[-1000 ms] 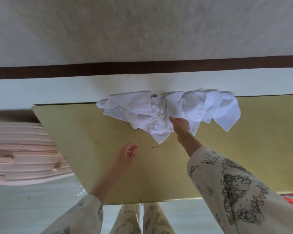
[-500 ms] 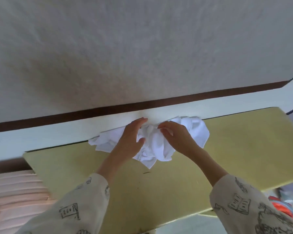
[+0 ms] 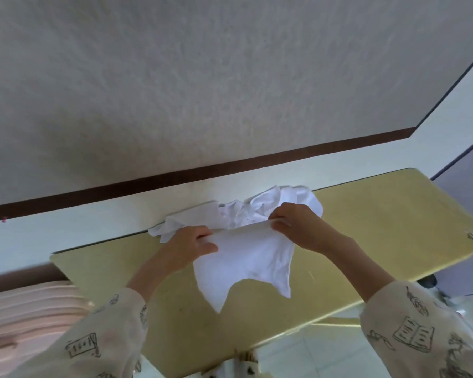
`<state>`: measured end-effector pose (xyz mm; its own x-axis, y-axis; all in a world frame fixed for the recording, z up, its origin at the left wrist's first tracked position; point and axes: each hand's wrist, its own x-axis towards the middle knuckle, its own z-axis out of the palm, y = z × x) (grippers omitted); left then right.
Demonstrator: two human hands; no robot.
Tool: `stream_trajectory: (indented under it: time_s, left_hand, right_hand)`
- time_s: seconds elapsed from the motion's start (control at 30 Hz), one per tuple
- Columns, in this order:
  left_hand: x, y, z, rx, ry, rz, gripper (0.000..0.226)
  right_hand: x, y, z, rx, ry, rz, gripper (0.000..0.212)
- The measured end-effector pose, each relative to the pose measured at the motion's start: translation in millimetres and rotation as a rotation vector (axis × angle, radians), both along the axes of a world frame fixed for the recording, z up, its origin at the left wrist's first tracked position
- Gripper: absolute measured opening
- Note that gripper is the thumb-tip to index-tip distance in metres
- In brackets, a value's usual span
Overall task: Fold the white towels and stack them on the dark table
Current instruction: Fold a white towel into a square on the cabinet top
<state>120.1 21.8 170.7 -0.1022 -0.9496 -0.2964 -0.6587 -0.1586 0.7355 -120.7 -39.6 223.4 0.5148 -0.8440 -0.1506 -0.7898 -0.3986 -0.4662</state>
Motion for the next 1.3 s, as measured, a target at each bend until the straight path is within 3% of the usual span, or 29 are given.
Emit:
stream_trajectory:
  time_s: [0.13,0.37,0.63,0.73,0.8,0.87,1.1,1.3]
  left_hand:
    - [17.9,18.9,-4.2,-0.052,-0.033,0.135,0.019]
    - [26.2,38.7,-5.4,-0.182,-0.14,0.212,0.021]
    - [15.0,99.3,-67.6,0.135,-0.134,0.104,0.014]
    - [9.3,114.1,-95.0,0.278,-0.142,0.069,0.019]
    - [7.7,120.7,-110.1,0.342,-0.143,0.069,0.006]
    - [7.7,121.1,-123.2,0.372,-0.137,0.093,0.012]
    - [17.4,92.6,-160.9,0.347,-0.05,0.428,0.02]
    - [24.2,66.1,-193.6,0.341,0.028,0.624,0.026]
  right_hand:
    - [-6.7,5.8,-15.7,-0.027,0.062,-0.054,0.021]
    - [-9.3,23.2,-26.9,-0.028,-0.077,-0.105,0.016]
    - [-27.0,59.2,-99.4,0.251,0.151,0.058,0.023]
    - [-30.6,67.0,-130.0,0.387,0.198,0.017,0.02]
    - [-32.6,70.8,-144.3,0.463,0.212,-0.026,0.019]
    - [-33.1,69.9,-157.5,0.515,0.216,-0.05,0.02]
    - [-24.8,42.2,-204.8,0.613,-0.033,-0.384,0.027]
    - [-6.9,23.9,-239.3,0.676,-0.194,-0.615,0.006]
